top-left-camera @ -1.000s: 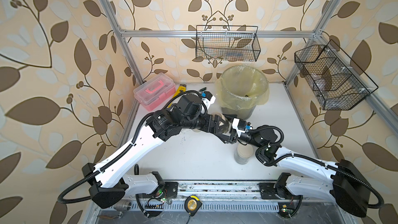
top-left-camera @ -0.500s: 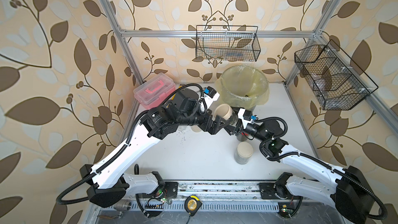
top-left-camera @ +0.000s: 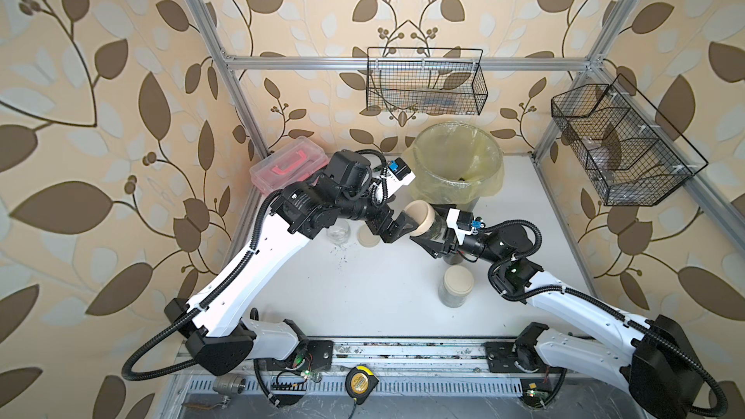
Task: Empty moldy tea leaves from jars
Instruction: Unscrew the lid from the jar.
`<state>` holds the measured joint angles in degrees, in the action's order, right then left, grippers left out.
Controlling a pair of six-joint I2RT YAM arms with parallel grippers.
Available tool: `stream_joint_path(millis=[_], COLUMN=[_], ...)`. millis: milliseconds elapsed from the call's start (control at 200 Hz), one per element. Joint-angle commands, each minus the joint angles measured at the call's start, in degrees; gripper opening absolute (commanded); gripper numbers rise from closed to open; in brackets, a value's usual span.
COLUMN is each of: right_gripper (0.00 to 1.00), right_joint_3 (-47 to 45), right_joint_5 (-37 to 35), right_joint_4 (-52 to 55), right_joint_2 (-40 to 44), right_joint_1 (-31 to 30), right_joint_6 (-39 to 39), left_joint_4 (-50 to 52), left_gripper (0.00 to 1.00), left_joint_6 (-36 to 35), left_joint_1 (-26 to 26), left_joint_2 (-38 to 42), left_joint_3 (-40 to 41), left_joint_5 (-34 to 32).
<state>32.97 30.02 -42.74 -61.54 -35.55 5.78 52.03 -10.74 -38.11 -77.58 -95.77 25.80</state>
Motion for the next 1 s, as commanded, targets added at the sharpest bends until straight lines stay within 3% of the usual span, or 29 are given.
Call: stream_joint_path(millis=[0, 220, 625, 835, 995], right_gripper=[0.48, 0.48, 0.48, 0.47, 0.47], right_joint_3=[2.2, 3.1, 3.8, 3.9, 4.7], right_joint_5=[2.6, 2.6, 2.9, 2.3, -1.1], right_joint_4=[-6.9, -7.0, -7.3, -6.4, -4.2], right_joint_2=[0.6, -1.1, -1.5, -1.4, -1.4], right_joint_1=[-0.2, -0.2, -0.5, -0.5, -0.5], right_joint_6=[0.2, 0.0, -0.3, 0.4, 2.5], left_joint_4=[-1.0, -3.7, -2.3, -3.3, -4.6], left_gripper=[0.99, 0.99, 0.98, 0.75, 0.71], left_joint_6=[-2.6, -1.7, 0.8, 4.5, 12.1], left_joint_1=[0.9, 3.2, 3.2, 3.2, 3.2], left_joint_2=[-1.6, -2.4, -4.4, -4.4, -6.2], left_joint_3=[-2.6, -1.7, -2.4, -2.5, -2.5], left_joint_5=[8.2, 15.6, 15.4, 15.6, 11.2])
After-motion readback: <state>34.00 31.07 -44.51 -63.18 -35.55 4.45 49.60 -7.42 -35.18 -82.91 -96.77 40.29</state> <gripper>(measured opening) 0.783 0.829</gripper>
